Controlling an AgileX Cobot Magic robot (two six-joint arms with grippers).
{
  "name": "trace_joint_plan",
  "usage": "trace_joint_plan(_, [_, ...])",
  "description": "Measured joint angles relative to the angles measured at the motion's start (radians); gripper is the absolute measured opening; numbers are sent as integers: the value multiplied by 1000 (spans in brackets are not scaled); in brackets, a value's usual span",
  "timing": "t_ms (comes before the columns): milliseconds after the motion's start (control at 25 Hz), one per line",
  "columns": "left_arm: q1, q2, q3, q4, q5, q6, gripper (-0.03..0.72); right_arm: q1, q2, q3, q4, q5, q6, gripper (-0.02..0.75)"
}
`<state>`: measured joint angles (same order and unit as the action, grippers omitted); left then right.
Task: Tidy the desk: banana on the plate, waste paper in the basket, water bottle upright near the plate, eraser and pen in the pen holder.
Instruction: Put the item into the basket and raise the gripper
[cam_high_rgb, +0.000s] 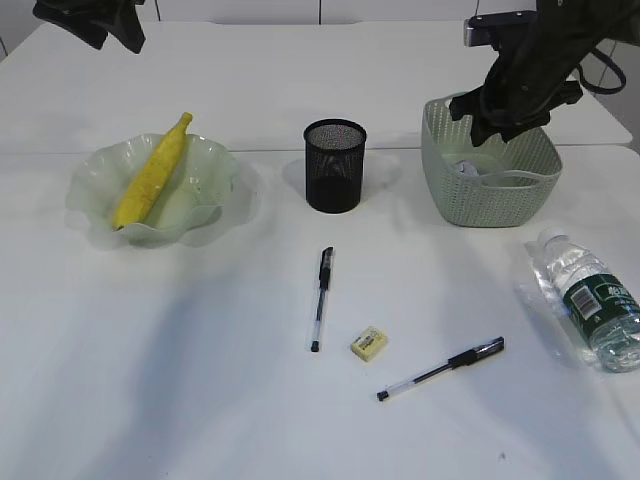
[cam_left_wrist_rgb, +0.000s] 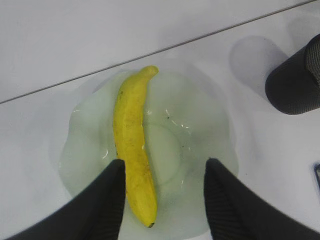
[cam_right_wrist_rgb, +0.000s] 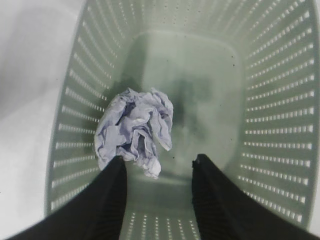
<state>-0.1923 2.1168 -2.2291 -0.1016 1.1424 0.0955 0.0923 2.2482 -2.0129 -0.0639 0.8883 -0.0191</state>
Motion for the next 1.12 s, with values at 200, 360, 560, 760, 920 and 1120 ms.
trace_joint_plan(200, [0,0,0,0,0,0,357,0,0,-3,0,82,0,329])
trace_joint_plan(360, [0,0,0,0,-2,0,357,0,0,-3,0,104,2,329])
trace_joint_plan(560, [0,0,0,0,2,0,357,0,0,-3,2,118,2,328])
trace_joint_plan(760, [0,0,0,0,6,0,357,0,0,-3,2,206,8,329])
trace_joint_plan(920, [0,0,0,0,10,0,357,0,0,-32,2,296,19,329])
trace_joint_plan(1120, [0,0,0,0,15,0,357,0,0,-144,8,340,31,329])
